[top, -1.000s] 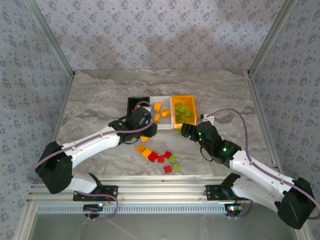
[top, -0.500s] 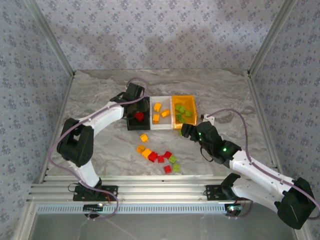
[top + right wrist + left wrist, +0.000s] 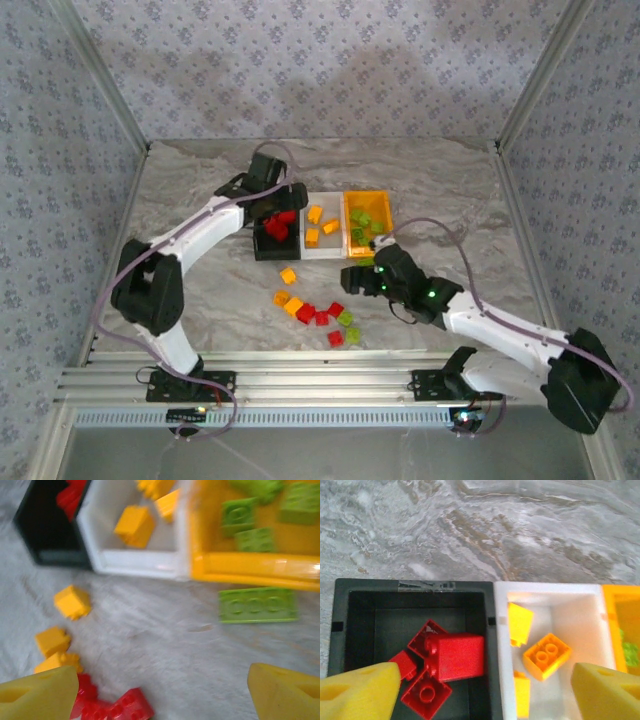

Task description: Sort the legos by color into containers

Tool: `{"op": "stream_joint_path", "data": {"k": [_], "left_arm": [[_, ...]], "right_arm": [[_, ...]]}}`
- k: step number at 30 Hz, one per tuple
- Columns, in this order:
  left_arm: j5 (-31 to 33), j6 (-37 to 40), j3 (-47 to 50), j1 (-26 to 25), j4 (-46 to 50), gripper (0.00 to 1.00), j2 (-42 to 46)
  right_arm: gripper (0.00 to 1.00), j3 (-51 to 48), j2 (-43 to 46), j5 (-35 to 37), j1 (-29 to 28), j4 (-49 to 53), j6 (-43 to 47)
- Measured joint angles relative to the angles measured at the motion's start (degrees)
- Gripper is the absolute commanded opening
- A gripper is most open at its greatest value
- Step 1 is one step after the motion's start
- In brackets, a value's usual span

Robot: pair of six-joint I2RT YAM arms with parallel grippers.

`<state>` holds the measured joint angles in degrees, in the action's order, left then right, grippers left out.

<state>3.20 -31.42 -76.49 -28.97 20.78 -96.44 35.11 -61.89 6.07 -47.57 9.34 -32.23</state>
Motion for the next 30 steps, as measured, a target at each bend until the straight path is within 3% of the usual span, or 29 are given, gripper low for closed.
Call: {"op": "stream_joint_path", "data": {"k": [9, 14, 22, 30], "left_arm": [[-2.3, -2.1, 18.0, 0.0, 1.3, 0.99, 25.8], [-2.1, -3.8, 26.1, 1.4, 4.9, 1.0, 34.2], [-1.9, -5.5, 29.0, 3.0, 7.9, 1.0, 37.5], [-1.9, -5.8, 29.1, 3.2, 8.0, 1.0, 37.5]], "right_arm": [[0.86, 13.7, -19.7, -1.9, -11.3, 1.8, 10.7], [0.85, 19.8, -29.6, -1.8, -14.6, 4.9, 14.6], [0.77, 24.1, -38.6, 1.0, -18.2, 10.0, 17.5], [0.52, 24.4, -40.4, 1.9, -19.5, 11.0, 19.1]]}}
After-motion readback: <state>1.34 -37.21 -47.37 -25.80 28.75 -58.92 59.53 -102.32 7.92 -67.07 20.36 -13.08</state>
